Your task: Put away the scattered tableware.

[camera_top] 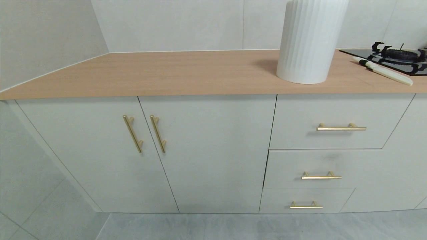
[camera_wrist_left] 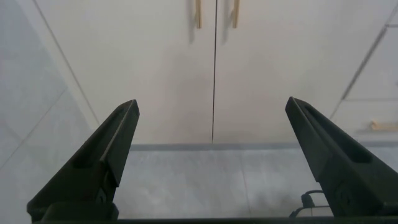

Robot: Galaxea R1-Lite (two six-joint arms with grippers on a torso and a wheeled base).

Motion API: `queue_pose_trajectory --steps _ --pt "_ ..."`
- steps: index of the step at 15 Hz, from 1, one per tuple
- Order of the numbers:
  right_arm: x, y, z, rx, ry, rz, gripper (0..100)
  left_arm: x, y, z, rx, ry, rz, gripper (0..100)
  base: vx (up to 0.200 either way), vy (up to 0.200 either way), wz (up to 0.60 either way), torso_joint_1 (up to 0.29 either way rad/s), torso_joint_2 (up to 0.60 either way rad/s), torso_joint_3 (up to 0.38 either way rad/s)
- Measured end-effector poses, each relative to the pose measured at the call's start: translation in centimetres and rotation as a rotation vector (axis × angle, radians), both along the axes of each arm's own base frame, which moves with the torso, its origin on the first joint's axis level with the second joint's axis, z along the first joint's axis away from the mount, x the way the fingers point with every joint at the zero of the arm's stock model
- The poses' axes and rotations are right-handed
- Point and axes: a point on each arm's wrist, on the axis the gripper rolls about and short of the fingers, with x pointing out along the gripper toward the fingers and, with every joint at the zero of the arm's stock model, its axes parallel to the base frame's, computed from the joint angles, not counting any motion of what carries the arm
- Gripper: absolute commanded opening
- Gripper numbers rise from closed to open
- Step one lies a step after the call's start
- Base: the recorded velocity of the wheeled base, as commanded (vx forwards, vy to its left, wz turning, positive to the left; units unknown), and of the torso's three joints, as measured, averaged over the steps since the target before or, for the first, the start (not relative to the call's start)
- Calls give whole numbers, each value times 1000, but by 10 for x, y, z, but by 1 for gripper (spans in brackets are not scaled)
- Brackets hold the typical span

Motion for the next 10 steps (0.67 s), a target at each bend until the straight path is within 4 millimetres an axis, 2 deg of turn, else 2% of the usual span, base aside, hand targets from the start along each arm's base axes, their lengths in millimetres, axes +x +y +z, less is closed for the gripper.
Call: queue_pose_trajectory --steps 2,10 --pt "0 0 0 0 1 0 100 0 0 0 0 0 0 100 0 0 -600 5 5 5" --pt "0 0 0 0 1 1 100 0 0 0 -1 0 1 100 0 0 0 0 0 0"
